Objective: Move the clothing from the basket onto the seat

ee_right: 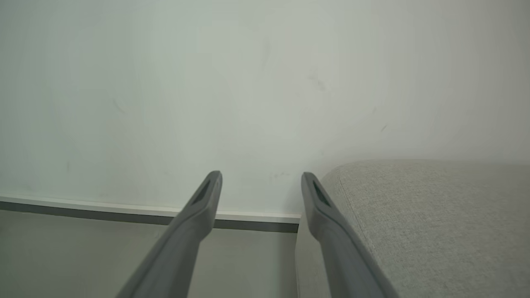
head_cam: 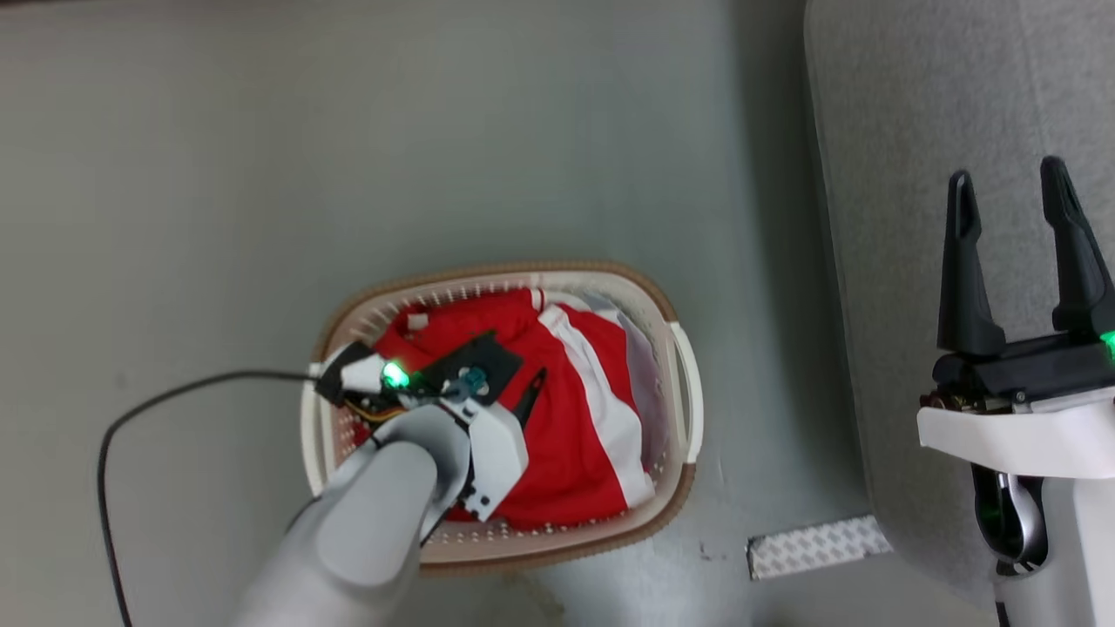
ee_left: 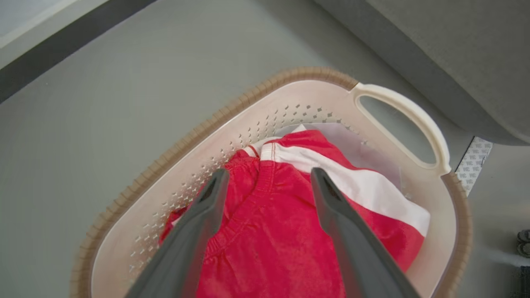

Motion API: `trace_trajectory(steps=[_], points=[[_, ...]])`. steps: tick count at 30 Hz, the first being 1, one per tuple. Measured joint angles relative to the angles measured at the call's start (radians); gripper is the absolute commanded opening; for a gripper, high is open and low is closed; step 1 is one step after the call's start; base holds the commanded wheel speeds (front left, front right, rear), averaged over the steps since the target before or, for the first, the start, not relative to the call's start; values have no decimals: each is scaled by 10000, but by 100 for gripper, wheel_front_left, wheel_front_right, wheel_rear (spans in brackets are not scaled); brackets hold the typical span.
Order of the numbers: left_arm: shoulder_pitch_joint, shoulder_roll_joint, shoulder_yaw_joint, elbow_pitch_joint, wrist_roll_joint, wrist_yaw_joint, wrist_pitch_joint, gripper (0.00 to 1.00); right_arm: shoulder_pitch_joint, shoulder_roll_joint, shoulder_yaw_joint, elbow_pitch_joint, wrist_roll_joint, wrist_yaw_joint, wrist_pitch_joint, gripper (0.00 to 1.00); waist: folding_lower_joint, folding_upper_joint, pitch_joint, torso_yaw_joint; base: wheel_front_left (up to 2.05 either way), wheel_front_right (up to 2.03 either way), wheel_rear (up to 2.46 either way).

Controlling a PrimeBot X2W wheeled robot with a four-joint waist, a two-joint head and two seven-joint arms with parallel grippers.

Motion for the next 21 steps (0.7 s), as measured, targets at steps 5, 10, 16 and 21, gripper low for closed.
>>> trace_trajectory(steps=[5,10,16,21], points=[[-833,207,-372,894,-144,-2,558,100,-309,8,222,-366,245,0,0,100,0,0,924,-256,0,0,0],[-1366,453,-462,1605,-142,54,750,100,-472,8,332,-660,426,0,0,100,-1,0,1626,-489,0,0,0],[-1860,727,-570,2295,-38,217,598,100,-588,10,487,-934,520,0,0,100,-1,0,2202,-816,0,0,0],[-2144,828,-675,2832,-10,257,487,100,-589,12,533,-1030,539,0,0,100,-2,0,2487,-1078,0,0,0]])
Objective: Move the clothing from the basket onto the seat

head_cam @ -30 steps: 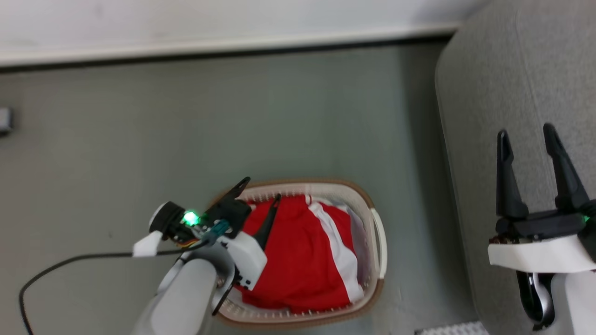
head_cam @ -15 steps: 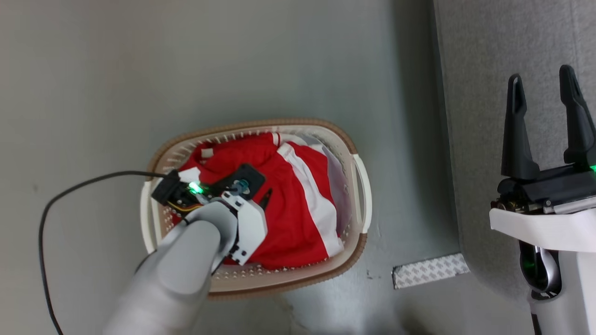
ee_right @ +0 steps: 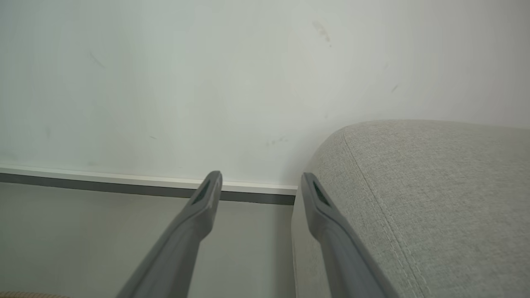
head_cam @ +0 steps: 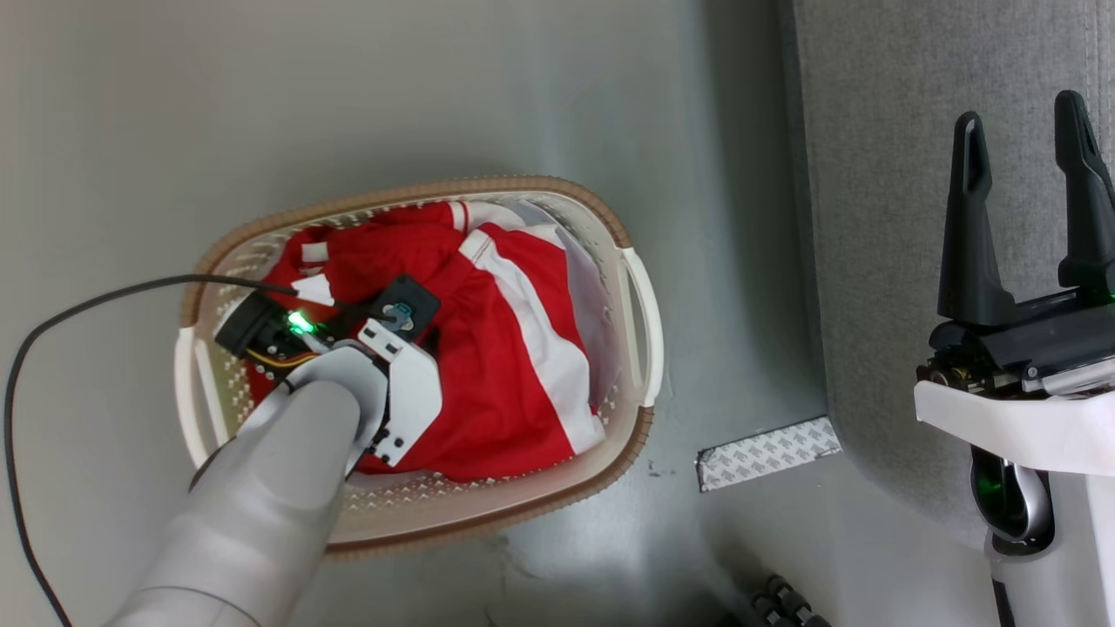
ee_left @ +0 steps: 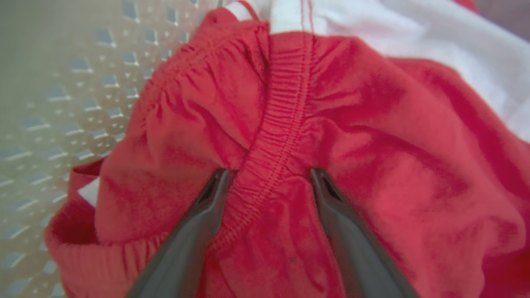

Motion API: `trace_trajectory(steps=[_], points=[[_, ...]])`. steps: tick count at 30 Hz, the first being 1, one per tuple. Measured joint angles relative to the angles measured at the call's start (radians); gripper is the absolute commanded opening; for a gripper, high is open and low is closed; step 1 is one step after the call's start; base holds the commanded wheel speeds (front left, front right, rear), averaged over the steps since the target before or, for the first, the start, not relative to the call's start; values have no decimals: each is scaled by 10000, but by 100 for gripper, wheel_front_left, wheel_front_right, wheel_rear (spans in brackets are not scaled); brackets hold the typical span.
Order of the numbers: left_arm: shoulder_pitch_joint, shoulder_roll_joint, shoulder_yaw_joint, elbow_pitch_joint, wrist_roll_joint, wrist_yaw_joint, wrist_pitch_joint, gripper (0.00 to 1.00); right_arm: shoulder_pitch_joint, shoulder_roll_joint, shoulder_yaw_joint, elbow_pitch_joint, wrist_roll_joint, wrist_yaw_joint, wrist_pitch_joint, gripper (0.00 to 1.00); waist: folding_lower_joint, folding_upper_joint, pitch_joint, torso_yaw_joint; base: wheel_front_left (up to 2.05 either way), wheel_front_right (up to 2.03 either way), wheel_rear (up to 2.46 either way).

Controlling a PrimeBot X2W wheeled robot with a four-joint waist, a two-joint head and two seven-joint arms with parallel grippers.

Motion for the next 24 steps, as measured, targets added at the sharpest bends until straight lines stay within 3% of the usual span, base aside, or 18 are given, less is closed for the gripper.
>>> trace_trajectory(steps=[1,2,3,5,13,16,24], points=[[-43,-4,-36,105,0,-2,-12,100,6,0,-19,-17,0,0,0,100,0,-1,42,-42,0,0,0],[-78,-4,-98,213,6,-2,-25,93,15,0,-31,-35,2,0,0,100,0,0,80,-81,0,0,0],[-99,-4,-136,303,21,-2,-58,44,32,0,-36,-46,2,0,0,100,0,0,110,-119,0,0,0],[-137,-13,-211,487,29,-4,-155,0,81,2,-25,-52,2,0,0,100,0,0,153,-189,0,0,0],[-163,-334,-472,947,-86,-142,-878,0,209,-2,-209,33,0,0,0,100,-1,0,-63,-165,0,0,0],[-84,-568,-499,995,-589,-201,-1300,0,214,2,-245,107,-19,0,0,100,-1,0,-257,-45,0,0,0],[927,-932,-1964,-155,-3304,-240,-2065,0,477,8,-477,487,-293,0,0,100,-1,0,-1145,382,0,0,0]])
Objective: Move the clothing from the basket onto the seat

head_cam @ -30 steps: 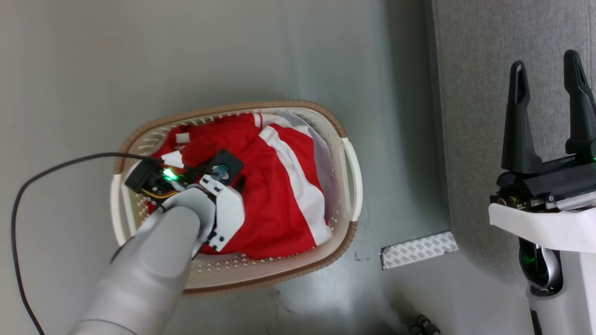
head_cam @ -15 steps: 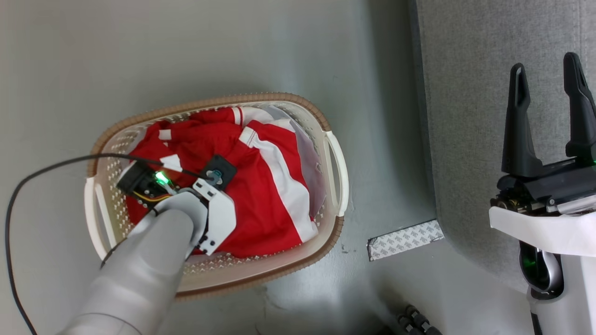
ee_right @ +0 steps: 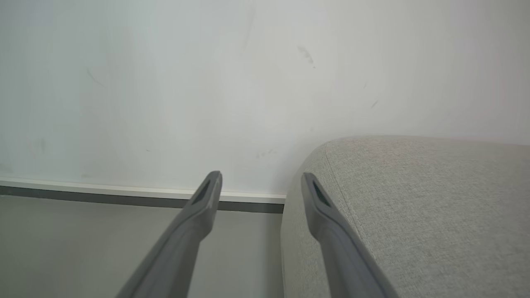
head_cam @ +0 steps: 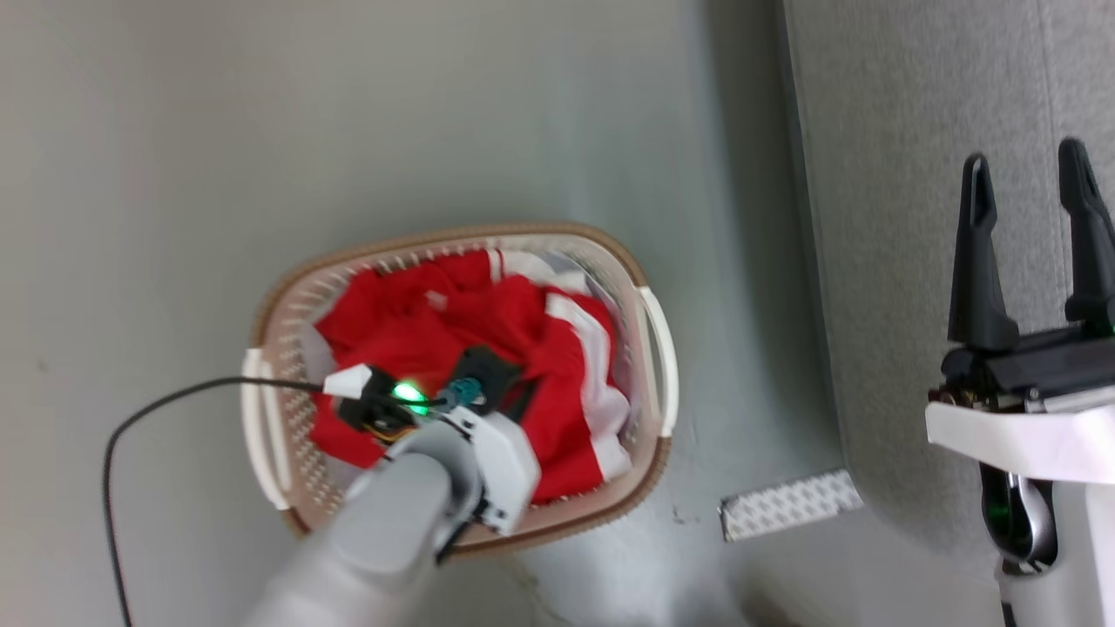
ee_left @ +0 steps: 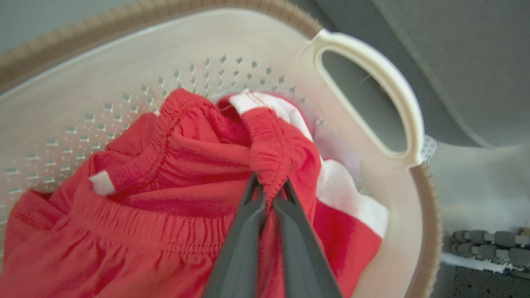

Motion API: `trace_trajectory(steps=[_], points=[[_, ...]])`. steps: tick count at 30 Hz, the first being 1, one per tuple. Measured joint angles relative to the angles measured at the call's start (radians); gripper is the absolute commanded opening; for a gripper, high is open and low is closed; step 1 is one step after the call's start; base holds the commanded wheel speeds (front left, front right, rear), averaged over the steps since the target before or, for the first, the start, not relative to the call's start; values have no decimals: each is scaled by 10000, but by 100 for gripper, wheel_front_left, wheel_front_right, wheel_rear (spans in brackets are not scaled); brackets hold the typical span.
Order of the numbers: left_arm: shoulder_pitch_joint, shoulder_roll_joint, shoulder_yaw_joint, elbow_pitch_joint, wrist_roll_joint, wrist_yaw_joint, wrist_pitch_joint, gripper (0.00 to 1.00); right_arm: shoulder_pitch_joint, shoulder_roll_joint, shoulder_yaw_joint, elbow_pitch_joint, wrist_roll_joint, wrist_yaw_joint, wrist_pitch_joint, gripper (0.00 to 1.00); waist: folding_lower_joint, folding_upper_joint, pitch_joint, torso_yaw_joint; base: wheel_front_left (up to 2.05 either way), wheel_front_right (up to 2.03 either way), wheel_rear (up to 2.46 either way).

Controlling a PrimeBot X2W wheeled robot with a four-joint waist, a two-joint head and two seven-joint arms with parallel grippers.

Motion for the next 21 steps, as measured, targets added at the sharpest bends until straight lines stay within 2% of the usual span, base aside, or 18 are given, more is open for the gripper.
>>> trace_trajectory(steps=[6,11,15,21], points=[[715,25,-1083,-1941,-2489,-2,-267,0,603,4,-368,330,-387,0,0,100,0,0,-1009,490,0,0,0],[1410,652,-1536,-3488,-4190,0,-337,0,1147,10,-552,587,-575,0,0,100,-1,0,-2035,895,0,0,0],[1884,1099,-1509,-4658,-4932,0,-372,0,1654,8,-708,769,-677,0,0,100,-2,0,-2919,1185,0,0,0],[2921,1534,-518,-6222,-5127,36,-385,0,2562,-94,-748,1049,-731,0,0,100,-3,0,-4270,1582,0,0,0]])
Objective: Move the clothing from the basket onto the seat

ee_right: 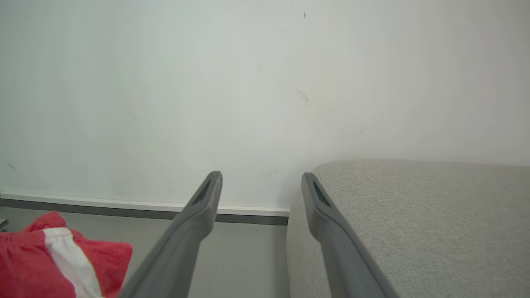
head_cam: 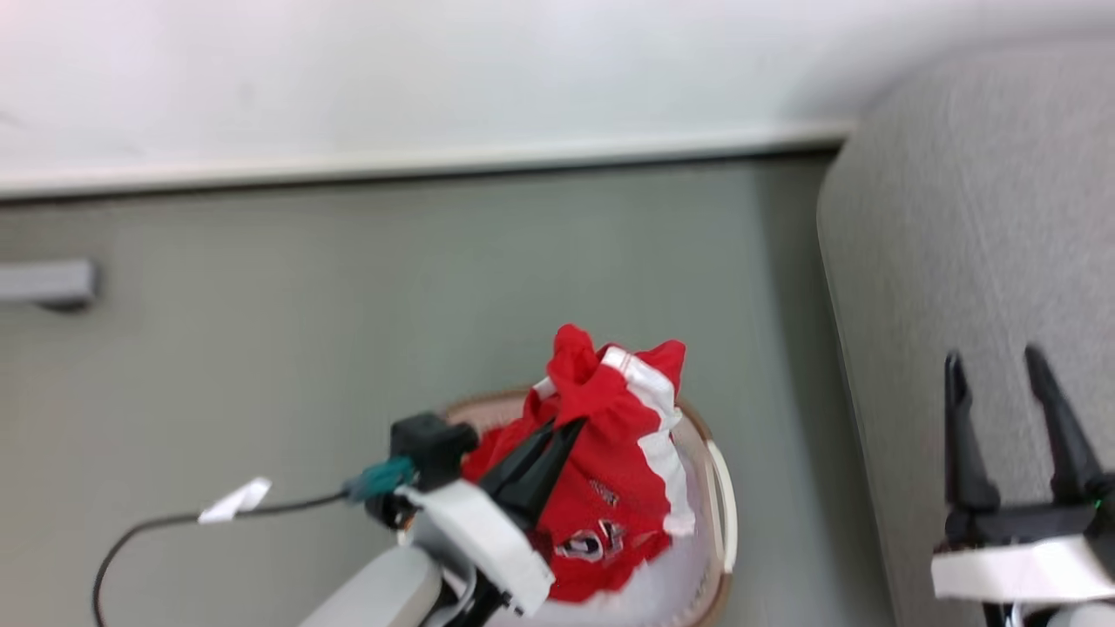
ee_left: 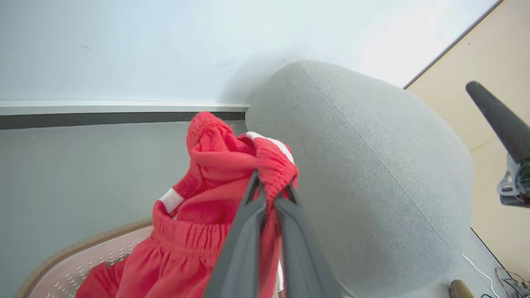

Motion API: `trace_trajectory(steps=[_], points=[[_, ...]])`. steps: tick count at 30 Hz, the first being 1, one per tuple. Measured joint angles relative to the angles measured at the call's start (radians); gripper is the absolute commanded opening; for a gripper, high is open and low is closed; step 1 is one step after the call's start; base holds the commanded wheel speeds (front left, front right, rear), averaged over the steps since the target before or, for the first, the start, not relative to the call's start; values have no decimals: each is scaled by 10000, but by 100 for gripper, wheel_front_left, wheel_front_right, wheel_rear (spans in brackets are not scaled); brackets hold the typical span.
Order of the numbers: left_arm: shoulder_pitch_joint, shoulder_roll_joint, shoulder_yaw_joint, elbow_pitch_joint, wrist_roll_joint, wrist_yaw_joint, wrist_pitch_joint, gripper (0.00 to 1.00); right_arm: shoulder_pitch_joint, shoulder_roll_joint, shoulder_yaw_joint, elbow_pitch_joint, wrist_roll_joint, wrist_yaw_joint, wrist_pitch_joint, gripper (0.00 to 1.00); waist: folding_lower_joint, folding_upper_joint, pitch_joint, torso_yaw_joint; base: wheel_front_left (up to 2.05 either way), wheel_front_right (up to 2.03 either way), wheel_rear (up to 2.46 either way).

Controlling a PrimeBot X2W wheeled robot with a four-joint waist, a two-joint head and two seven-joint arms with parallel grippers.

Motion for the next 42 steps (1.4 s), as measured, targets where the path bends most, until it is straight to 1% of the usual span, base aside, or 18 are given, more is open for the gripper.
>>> trace_trajectory(steps=[3,9,14,19,23,28,32,37,38,40,42], points=[[593,159,328,-573,36,194,0,0,429,-132,224,128,-2,0,0,100,-1,0,-669,158,0,0,0],[1403,499,652,-1563,159,516,-2,0,948,-600,1381,297,236,0,0,100,-2,0,-1896,356,0,0,0],[1665,713,740,-2280,119,767,144,0,1075,-1292,3133,240,790,0,0,100,-2,0,-2755,429,0,0,0],[1735,918,715,-2905,81,949,510,0,831,-2159,5225,184,1287,-2,0,100,-1,0,-3336,474,0,0,0],[1731,963,543,-3379,21,930,807,0,136,-2614,6510,205,1603,-2,0,100,0,1,-3542,493,0,0,0],[1678,924,165,-3917,17,748,1254,0,-801,-2961,7647,533,1758,-2,0,100,1,0,-3553,527,0,0,0],[1563,754,-161,-4228,-73,589,1546,0,-1434,-3053,8393,995,1990,-2,0,100,1,1,-3562,602,0,0,0],[1483,495,-537,-4366,-326,334,1795,0,-1838,-2899,9007,1547,2518,-2,0,100,2,1,-3572,718,0,0,0],[1458,470,-606,-4358,-334,311,1825,0,-1867,-2840,9089,1634,2721,-2,0,89,2,1,-3571,738,0,0,0],[1445,441,-696,-4320,-397,274,1833,0,-1875,-2723,9089,1716,3064,-2,0,0,2,1,-3569,770,0,0,0],[1438,401,-769,-4240,-405,226,1822,0,-1899,-2690,9122,1772,3373,-2,0,0,2,0,-3564,789,0,0,0]])
